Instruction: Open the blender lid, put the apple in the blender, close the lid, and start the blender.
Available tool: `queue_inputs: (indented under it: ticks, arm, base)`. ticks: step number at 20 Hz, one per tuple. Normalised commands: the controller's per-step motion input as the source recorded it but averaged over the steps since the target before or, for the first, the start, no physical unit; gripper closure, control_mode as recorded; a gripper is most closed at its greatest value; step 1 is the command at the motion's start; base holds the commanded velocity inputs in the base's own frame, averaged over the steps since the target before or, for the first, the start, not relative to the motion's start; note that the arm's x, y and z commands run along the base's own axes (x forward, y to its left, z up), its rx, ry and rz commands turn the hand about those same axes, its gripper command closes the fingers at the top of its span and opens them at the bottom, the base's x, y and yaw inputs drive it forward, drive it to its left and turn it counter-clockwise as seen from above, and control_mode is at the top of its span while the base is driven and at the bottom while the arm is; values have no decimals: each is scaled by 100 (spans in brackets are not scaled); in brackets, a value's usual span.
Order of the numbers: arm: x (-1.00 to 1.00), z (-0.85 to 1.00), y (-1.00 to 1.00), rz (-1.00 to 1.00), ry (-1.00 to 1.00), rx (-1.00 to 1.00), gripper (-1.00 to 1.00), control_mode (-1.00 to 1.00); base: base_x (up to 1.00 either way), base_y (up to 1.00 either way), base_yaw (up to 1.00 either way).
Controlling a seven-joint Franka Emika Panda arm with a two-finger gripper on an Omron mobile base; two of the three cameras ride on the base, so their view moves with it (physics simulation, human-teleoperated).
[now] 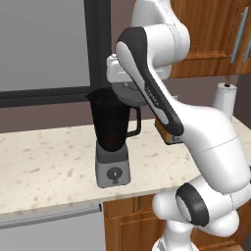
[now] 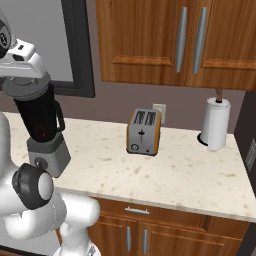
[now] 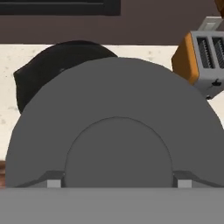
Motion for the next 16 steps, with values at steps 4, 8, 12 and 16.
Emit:
queue_inputs:
  ticks: [4, 8, 12, 16]
  arm:
    - [3, 0, 24, 0, 0, 0, 100, -100]
    - [18, 0, 16, 2, 0, 0, 100, -100]
    - [26, 0, 21, 3, 2, 0, 100, -100]
    - [29, 0, 13, 4, 1, 0, 100, -100]
  base:
    - [0, 0, 0]
    - [0, 0, 0]
    - [0, 0, 0]
    - [0, 0, 0]
